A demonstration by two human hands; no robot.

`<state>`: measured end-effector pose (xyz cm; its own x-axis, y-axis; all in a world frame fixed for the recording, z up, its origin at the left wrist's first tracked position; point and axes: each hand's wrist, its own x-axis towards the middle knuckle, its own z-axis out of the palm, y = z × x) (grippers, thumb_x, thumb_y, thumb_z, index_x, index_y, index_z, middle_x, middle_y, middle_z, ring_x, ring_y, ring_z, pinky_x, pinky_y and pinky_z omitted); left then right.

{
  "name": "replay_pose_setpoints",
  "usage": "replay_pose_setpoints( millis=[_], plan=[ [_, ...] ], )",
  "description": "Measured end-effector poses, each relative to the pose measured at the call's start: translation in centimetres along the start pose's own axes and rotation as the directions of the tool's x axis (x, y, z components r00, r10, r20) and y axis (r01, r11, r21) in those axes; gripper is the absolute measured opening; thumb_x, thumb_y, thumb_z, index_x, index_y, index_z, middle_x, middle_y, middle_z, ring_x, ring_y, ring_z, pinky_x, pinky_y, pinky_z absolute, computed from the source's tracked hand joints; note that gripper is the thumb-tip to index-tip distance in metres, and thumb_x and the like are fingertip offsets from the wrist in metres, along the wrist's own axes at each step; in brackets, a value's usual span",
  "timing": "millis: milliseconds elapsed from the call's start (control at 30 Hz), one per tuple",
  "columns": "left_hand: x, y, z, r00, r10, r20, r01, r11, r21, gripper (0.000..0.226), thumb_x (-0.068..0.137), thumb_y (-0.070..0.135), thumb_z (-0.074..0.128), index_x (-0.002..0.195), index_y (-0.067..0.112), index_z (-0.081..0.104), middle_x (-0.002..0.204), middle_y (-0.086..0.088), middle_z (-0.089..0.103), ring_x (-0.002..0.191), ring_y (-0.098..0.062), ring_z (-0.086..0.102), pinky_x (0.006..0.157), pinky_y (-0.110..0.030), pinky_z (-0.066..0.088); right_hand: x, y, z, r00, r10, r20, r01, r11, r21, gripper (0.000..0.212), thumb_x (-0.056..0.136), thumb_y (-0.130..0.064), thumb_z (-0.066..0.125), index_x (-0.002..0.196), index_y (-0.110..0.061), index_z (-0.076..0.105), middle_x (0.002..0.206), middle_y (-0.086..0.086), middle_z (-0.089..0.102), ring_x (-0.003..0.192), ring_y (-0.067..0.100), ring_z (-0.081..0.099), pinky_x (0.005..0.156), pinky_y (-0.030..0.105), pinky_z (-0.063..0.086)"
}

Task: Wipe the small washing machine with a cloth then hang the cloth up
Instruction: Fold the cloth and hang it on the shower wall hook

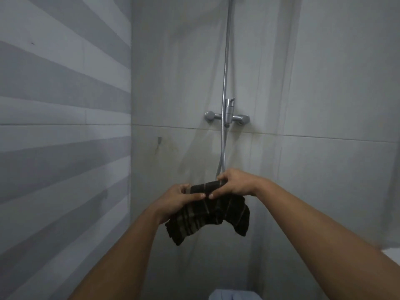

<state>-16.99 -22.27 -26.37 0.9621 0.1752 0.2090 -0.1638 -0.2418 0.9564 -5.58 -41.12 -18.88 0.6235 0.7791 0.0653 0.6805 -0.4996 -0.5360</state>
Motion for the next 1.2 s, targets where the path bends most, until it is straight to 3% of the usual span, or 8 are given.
replay_pose_setpoints(
  millis=[100,267,400,500,633,767,1000,1200],
  plan=[
    [1.8,0.6,-3.3,0.992,0.072,-0.102,-0.055,0.984,0.167,0.032,0.07,0.028,0.086,0.084,0.017,0.059,0.078,-0.001,0.07,0.075,-0.018,0.071,0.069,-0.034,0.057,2.9,-0.8,0.4,0.998,-0.031,0.059,0.021,0.986,0.166,0.04,0.077,-0.027,0.087,0.109,-0.009,0.072,0.105,0.011,0.076,0.094,0.021,0.075,0.081,0.03,0.061],
    [5.1,1.2,-10.0,0.958,0.228,-0.177,-0.111,0.858,0.501,0.046,0.063,0.04,0.085,0.087,0.023,0.05,0.084,0.001,0.067,0.074,-0.011,0.065,0.065,-0.028,0.054,8.7,-2.8,0.7,0.993,-0.09,0.072,0.061,0.94,0.334,0.038,0.085,-0.04,0.078,0.108,-0.011,0.074,0.094,0.007,0.077,0.089,0.022,0.076,0.077,0.028,0.061],
    [8.5,1.0,-14.9,0.899,0.379,-0.219,-0.152,0.739,0.656,0.029,0.078,0.048,0.072,0.084,0.027,0.053,0.075,0.005,0.063,0.067,-0.006,0.06,0.06,-0.02,0.044,15.6,-4.2,0.3,0.987,-0.161,0.021,0.143,0.923,0.357,0.025,0.095,-0.02,0.069,0.112,-0.002,0.073,0.093,0.011,0.077,0.092,0.026,0.075,0.074,0.027,0.061],
    [12.5,-0.5,-18.7,0.856,0.473,-0.21,-0.162,0.629,0.76,0.016,0.091,0.036,0.059,0.08,0.025,0.053,0.076,0.005,0.057,0.069,-0.006,0.055,0.064,-0.024,0.042,22.1,-4.8,0.5,0.969,-0.228,-0.097,0.242,0.955,0.17,0.023,0.096,-0.017,0.066,0.11,-0.001,0.074,0.103,0.024,0.074,0.098,0.031,0.073,0.088,0.039,0.057],
    [18.1,-2.2,-23.5,0.803,0.559,-0.207,-0.127,0.5,0.857,0.007,0.093,0.027,0.058,0.093,0.022,0.064,0.089,0.004,0.06,0.081,-0.011,0.059,0.076,-0.032,0.05,30.4,-5.2,1.2,0.893,-0.341,-0.292,0.339,0.939,-0.061,0.02,0.093,-0.017,0.069,0.11,-0.01,0.076,0.102,0.011,0.076,0.096,0.026,0.071,0.091,0.039,0.057],
    [22.2,-2.7,-26.2,0.752,0.628,-0.202,-0.136,0.447,0.884,0.027,0.093,0.023,0.056,0.119,0.032,0.055,0.094,0.005,0.066,0.082,-0.013,0.063,0.073,-0.029,0.052,36.4,-5.6,2.2,0.819,-0.377,-0.432,0.307,0.925,-0.226,0.022,0.095,-0.024,0.062,0.111,-0.017,0.075,0.11,0.009,0.074,0.101,0.027,0.068,0.084,0.03,0.052],
    [27.9,-5.2,-28.8,0.667,0.712,-0.22,-0.015,0.308,0.951,0.019,0.092,0.026,0.049,0.11,0.03,0.057,0.101,-0.002,0.069,0.097,-0.024,0.055,0.077,-0.043,0.053,41.3,-5.1,4.5,0.641,-0.52,-0.564,0.196,0.822,-0.535,0.023,0.1,-0.023,0.05,0.116,-0.015,0.065,0.112,0.008,0.057,0.086,0.031,0.064,0.076,0.045,0.057],
    [28.4,-8.2,-27.3,0.587,0.763,-0.269,0.065,0.287,0.956,0.017,0.088,0.032,0.059,0.102,0.024,0.066,0.104,0.002,0.06,0.095,-0.02,0.053,0.078,-0.038,0.051,41.0,-3.6,7.2,0.51,-0.626,-0.591,0.018,0.694,-0.719,0.016,0.089,-0.023,0.063,0.104,-0.02,0.067,0.094,0.005,0.069,0.084,0.031,0.059,0.07,0.041,0.04]
  ],
)
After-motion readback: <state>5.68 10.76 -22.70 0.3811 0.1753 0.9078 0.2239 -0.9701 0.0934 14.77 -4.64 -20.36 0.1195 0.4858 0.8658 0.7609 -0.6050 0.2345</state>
